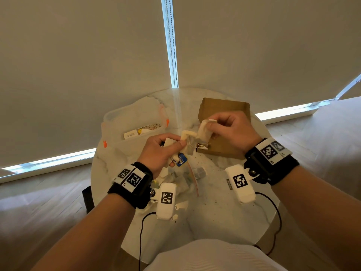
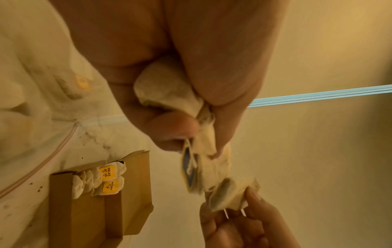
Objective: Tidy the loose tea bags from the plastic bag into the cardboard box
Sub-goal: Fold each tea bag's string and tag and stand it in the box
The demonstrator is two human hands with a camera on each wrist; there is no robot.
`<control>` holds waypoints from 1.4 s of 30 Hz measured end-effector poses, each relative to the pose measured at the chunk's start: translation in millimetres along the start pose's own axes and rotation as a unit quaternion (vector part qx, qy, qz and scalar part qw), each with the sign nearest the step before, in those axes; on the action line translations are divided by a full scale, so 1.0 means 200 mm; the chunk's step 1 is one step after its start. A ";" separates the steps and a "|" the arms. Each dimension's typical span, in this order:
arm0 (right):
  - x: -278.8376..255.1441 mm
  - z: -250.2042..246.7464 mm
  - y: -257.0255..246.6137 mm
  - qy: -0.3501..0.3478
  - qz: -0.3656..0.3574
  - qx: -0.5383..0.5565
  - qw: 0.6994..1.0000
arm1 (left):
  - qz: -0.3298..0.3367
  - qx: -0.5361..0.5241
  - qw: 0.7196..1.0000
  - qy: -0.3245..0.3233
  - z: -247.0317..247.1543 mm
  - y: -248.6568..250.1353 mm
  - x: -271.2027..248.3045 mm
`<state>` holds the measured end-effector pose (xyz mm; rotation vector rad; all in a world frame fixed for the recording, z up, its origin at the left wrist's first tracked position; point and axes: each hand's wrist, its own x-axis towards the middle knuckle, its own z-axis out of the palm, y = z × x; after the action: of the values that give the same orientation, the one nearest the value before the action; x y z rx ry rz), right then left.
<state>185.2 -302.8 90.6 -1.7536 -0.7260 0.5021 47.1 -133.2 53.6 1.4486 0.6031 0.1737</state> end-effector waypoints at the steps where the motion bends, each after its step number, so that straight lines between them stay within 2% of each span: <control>1: 0.00 -0.01 0.01 0.002 -0.002 -0.015 1.000 | 0.003 -0.002 1.000 0.005 0.00 0.00 0.00; 6: -0.02 0.00 0.03 -0.026 0.001 -0.076 0.997 | 0.010 -0.009 0.999 0.029 0.01 0.02 0.01; 11: -0.04 0.03 -0.03 -0.081 -0.002 -0.040 0.996 | 0.021 0.021 0.997 0.068 0.01 0.03 0.01; 14: -0.04 0.05 -0.07 -0.106 -0.010 -0.032 0.994 | 0.031 0.039 0.996 0.067 0.02 0.03 0.01; 17: -0.02 0.11 -0.06 -0.077 -0.025 -0.047 0.996 | 0.053 0.057 0.995 0.055 0.03 0.03 0.01; 23: 0.00 0.17 0.03 0.038 0.001 -0.075 0.996 | 0.087 0.078 0.992 0.044 0.04 0.03 -0.01; 26: 0.00 0.18 0.04 0.071 -0.001 -0.120 0.990 | 0.094 0.087 0.991 0.046 0.04 0.02 -0.01; 30: 0.00 0.20 0.03 0.066 0.005 -0.113 0.991 | 0.109 0.102 0.988 0.050 0.05 0.03 0.00; 35: -0.01 0.23 -0.01 0.051 0.037 -0.046 0.997 | 0.131 0.125 0.982 0.052 0.06 0.05 -0.01; 42: 0.04 0.21 0.06 0.045 0.084 -0.070 0.993 | 0.102 0.117 0.988 0.020 0.06 0.04 0.00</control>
<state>165.7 -269.1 67.7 -1.9658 -0.5636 0.4908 54.2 -143.3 60.7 1.7395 0.5208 0.3012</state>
